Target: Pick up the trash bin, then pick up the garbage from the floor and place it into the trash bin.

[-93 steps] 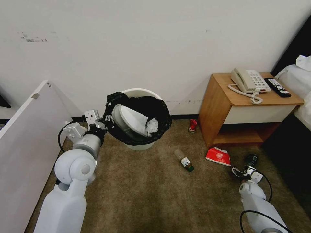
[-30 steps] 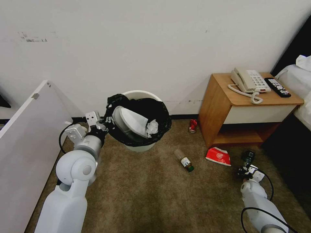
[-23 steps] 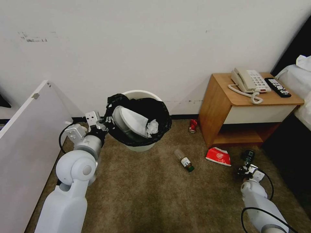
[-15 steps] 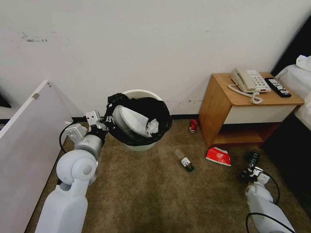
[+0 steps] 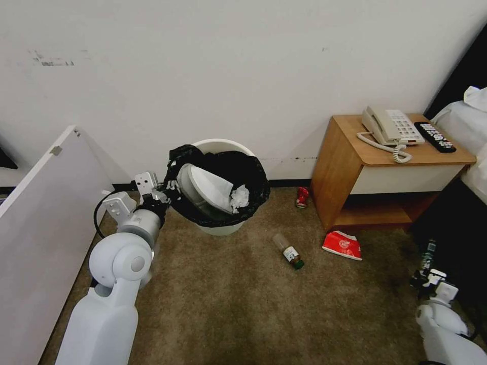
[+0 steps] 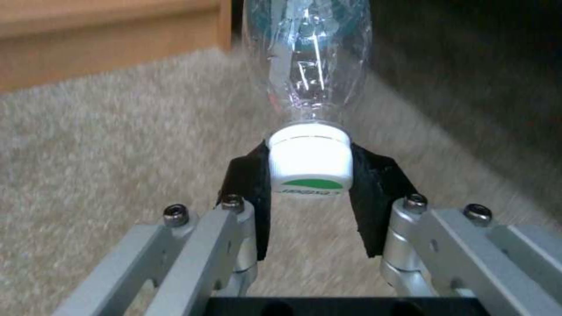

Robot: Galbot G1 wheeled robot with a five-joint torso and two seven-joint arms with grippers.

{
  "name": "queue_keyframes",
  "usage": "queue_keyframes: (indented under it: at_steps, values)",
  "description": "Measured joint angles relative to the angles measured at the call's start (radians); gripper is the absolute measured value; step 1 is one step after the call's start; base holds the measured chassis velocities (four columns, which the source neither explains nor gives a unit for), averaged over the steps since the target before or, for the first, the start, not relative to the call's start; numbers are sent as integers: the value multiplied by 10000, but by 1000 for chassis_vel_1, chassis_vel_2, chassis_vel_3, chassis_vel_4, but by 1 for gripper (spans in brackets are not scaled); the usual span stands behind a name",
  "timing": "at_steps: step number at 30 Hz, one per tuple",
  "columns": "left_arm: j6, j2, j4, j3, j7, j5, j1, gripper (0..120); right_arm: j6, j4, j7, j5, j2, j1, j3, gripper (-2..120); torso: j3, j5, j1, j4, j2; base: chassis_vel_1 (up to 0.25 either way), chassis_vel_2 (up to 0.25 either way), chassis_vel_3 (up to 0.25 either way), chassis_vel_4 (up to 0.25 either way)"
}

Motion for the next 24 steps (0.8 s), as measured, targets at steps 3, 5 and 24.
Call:
queue_keyframes:
  at_steps: [3,5,24]
  values:
    - [51,4,6,8,-85,-64,-21,4,59,181,5,-122,-26,-112,75,27,0,0,0,0,0,0,0,0,0]
    - [170,15,58,40,-280,-154,-72,4,186,843,10,-512,-113,-489,295,27,0,-2,-1,-2,0,0,0,0,0]
    - [977,-2,93,162,-1351,-758,-176,4,251,5165,-115,-1290,-130,-2115,680,27,1,-2,0,-3,0,0,0,0,0]
